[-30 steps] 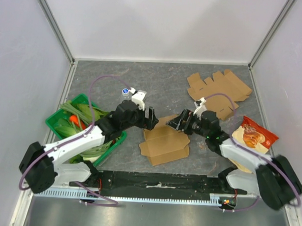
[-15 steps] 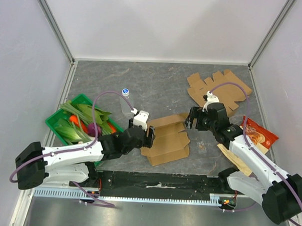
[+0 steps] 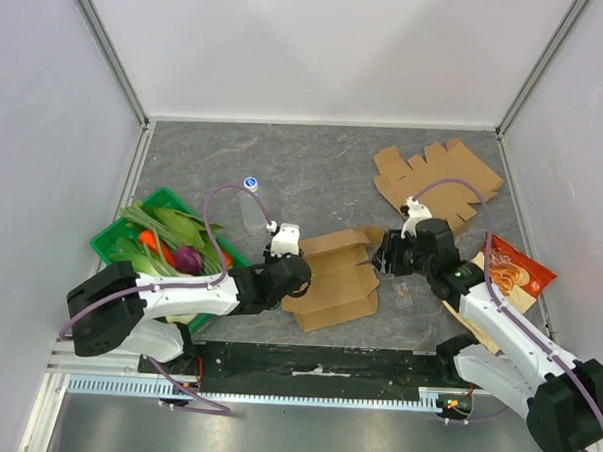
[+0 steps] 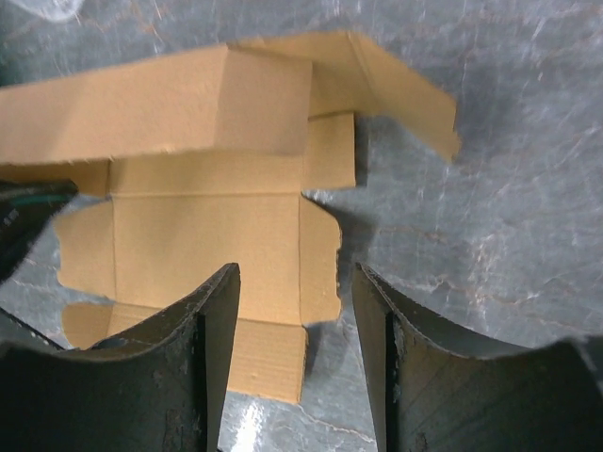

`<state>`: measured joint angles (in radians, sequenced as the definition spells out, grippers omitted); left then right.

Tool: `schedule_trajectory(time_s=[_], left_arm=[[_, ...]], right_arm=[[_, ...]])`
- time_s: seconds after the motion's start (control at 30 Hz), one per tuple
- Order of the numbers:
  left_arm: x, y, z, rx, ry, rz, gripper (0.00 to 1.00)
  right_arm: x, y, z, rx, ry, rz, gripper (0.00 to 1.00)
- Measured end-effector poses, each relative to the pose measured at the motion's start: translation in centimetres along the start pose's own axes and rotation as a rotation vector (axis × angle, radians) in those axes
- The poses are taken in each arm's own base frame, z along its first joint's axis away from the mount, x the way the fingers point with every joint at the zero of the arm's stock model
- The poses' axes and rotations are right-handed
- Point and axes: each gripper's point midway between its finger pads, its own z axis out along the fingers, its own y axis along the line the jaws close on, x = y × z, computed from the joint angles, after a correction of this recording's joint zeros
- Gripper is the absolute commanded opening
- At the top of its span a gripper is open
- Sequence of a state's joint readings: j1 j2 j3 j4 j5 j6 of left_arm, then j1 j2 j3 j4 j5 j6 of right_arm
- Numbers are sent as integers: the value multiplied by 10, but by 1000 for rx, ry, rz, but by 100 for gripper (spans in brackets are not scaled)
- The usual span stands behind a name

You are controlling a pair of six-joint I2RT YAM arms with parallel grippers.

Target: Fold the paper box

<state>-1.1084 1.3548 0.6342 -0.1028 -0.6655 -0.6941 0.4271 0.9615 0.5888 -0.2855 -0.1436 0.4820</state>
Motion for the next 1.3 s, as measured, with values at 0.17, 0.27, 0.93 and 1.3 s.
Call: schedule_trajectory(time_s=[0.17, 0.27, 0.93, 1.3], left_arm=[[-2, 3, 5, -35, -23, -22, 44], [0, 3, 9, -46, -27, -23, 41], [-3, 1, 19, -78, -72, -80, 32], [1, 2, 23, -87, -69, -76, 37]], right_arm=[[35, -5, 7, -32, 64, 13, 58], [48, -7, 12, -41, 93, 20, 56], [80, -37, 40, 75, 84, 125, 26], [81, -34, 47, 188, 14, 185, 30]])
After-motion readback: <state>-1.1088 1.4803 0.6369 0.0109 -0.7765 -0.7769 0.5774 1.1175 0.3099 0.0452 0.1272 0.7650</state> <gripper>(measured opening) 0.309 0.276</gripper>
